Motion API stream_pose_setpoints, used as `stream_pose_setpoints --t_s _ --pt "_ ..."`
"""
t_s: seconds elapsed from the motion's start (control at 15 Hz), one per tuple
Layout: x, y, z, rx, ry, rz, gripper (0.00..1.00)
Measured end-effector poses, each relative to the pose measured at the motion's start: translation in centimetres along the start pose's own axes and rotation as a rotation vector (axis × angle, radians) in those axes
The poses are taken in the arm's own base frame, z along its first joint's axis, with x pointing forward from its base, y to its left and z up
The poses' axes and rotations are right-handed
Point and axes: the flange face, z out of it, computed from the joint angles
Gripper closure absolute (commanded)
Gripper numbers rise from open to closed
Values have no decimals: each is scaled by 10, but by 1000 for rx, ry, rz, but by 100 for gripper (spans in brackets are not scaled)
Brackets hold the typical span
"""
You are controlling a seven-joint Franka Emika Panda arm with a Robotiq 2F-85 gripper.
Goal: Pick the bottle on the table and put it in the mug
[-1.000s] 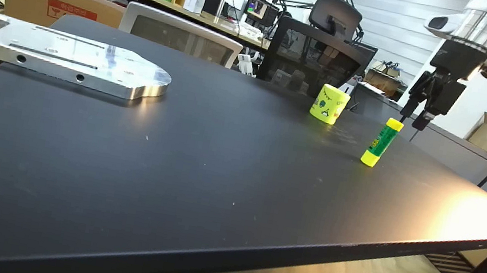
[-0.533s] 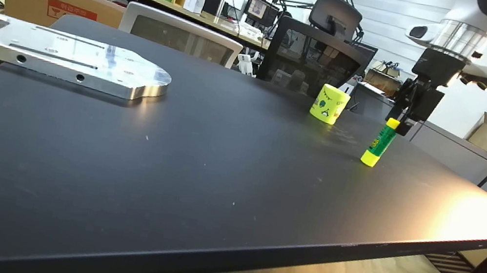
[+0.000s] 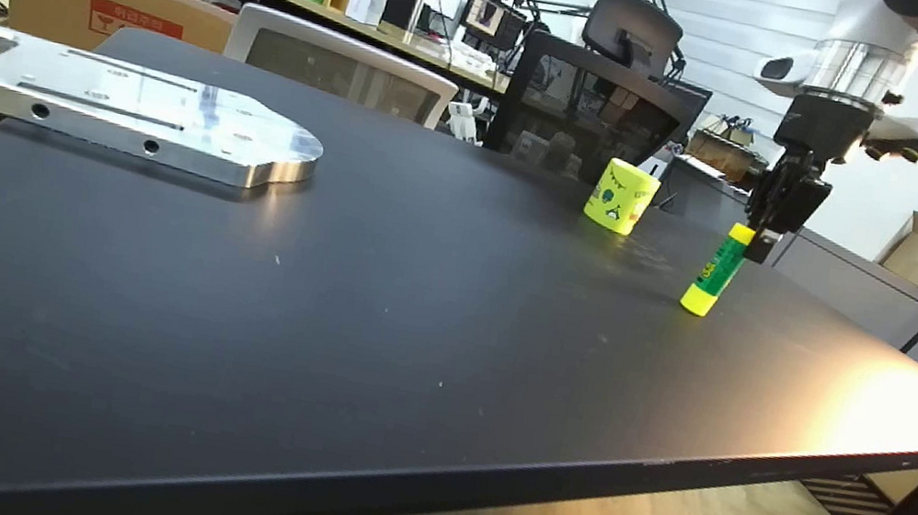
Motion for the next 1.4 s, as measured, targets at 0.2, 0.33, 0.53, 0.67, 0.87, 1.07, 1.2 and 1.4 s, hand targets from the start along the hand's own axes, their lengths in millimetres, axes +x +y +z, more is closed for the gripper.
stream_pose_setpoints --t_s 0.2,0.33,0.53,0.67,0.87,1.07,1.2,1.4 --pt "-4 14 -14 20 8 34 92" --pt "-6 27 -28 -4 28 50 92" --pt "-7 49 -59 -75 76 73 92" --pt "-8 65 -84 -127 113 92 92" --pt "-7 85 -118 -187 152 121 92" --pt "0 100 -140 -227 164 139 68" --pt "2 102 -140 -227 162 135 68" --pt "2 101 -136 -220 157 134 68"
